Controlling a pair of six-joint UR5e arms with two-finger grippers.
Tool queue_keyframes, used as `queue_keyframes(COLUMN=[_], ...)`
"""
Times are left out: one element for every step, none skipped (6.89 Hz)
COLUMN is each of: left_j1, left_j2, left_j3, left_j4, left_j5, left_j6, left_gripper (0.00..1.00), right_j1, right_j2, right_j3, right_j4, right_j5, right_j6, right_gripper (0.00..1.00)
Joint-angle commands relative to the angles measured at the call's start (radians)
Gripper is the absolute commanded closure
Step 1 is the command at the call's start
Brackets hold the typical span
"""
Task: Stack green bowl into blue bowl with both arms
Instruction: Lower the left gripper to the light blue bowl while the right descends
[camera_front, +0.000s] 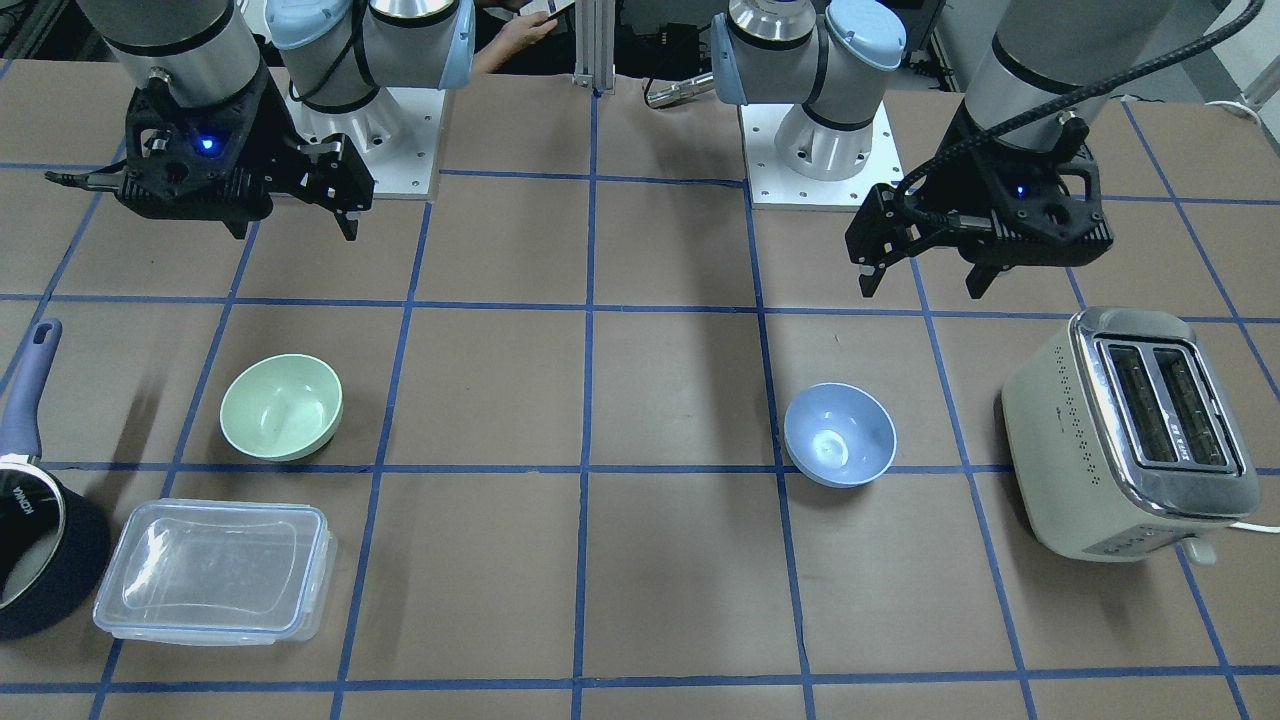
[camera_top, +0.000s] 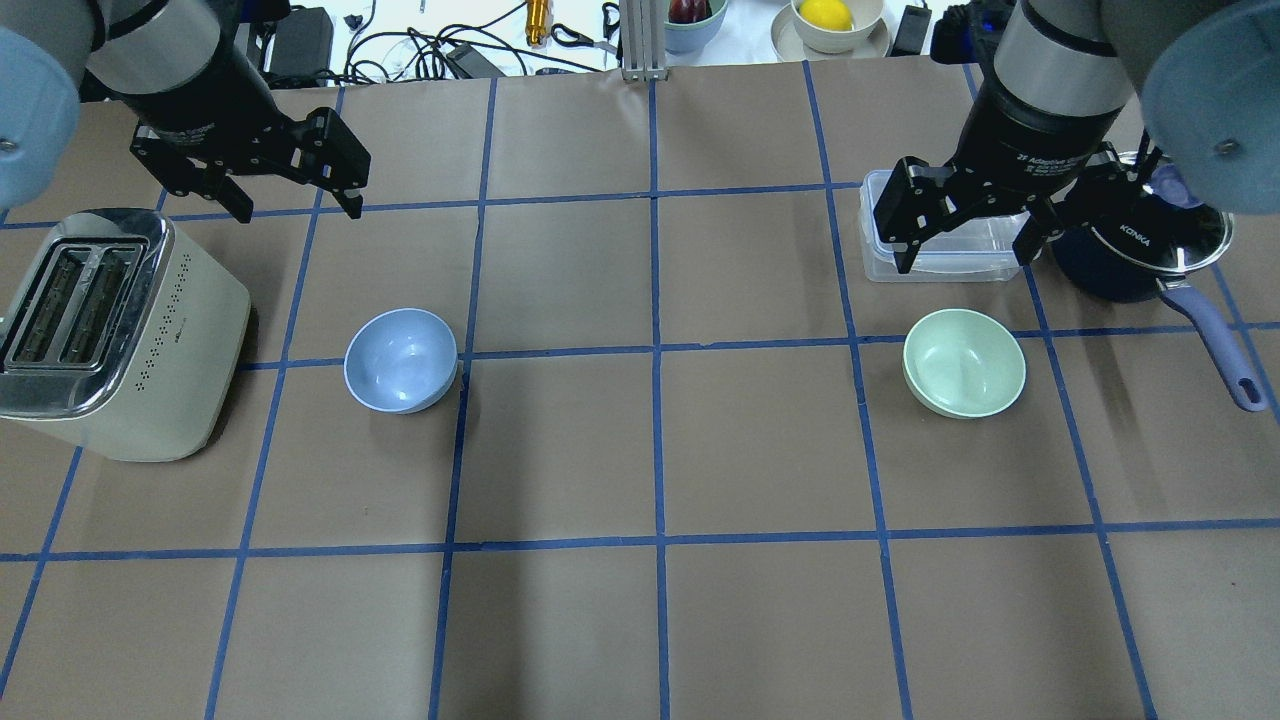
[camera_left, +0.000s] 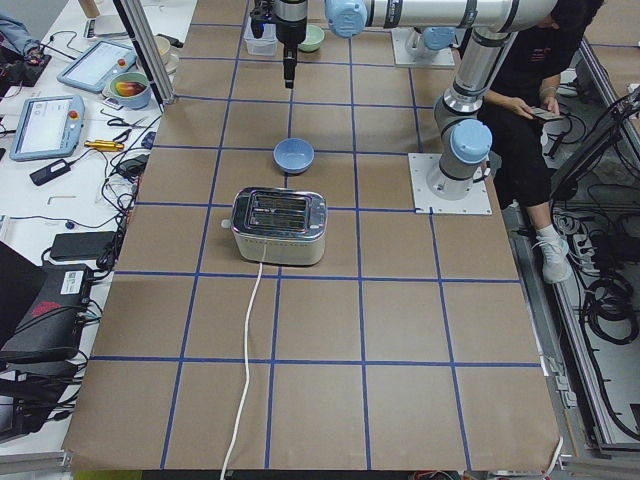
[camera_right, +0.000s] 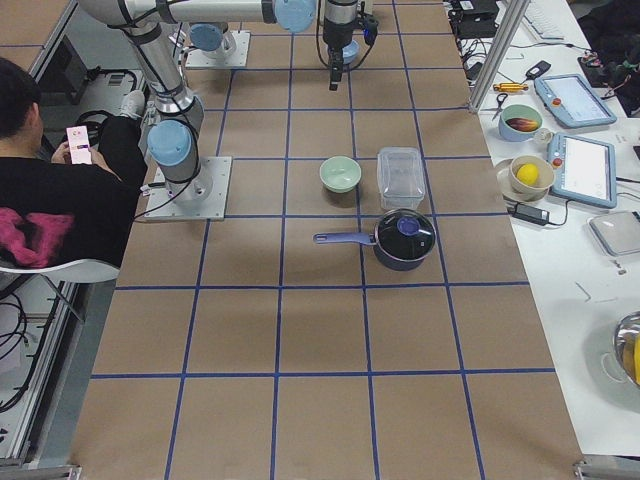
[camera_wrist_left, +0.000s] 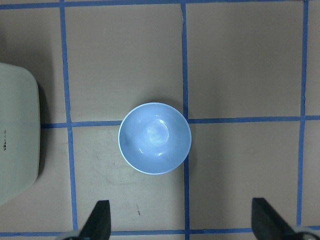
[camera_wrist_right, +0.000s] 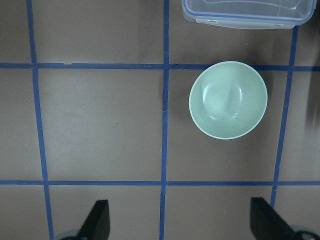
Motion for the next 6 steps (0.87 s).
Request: queue_keyframes(left_j1=[-0.007,-0.007,-0.004,-0.004,-0.005,-0.010], left_j2=[-0.006,-0.012,-0.036,-0.082,-0.149,-0.206], left_j3=[-0.007,-0.011,-0.018,-0.040,-0.101,-0.175], left_j4=[-0.003,-0.002,0.006,0.029,0.173,0.319], left_j5=[0.033,0.041,0.056,0.041,0.035,0.004], left_j6=[0.000,0.004,0.012,0.009,-0.002,-0.037], left_gripper=[0.00,0.00,0.00,0.00,0.00,0.00], right_j1=[0.000,-0.002,0.000,0.000,0.000,-0.024], right_j2=[0.000,0.000,0.000,0.001,0.006,0.009], right_j3=[0.000,0.000,0.000,0.000,0.000,0.002], right_j4=[0.000,0.000,0.000,-0.008,-0.008,-0.022], right_j5=[-0.004,-0.004,-0.004,-0.013,-0.013,-0.014], right_j6=[0.000,0.000,0.000,0.003,0.003,-0.020], right_gripper=[0.00,0.00,0.00,0.00,0.00,0.00])
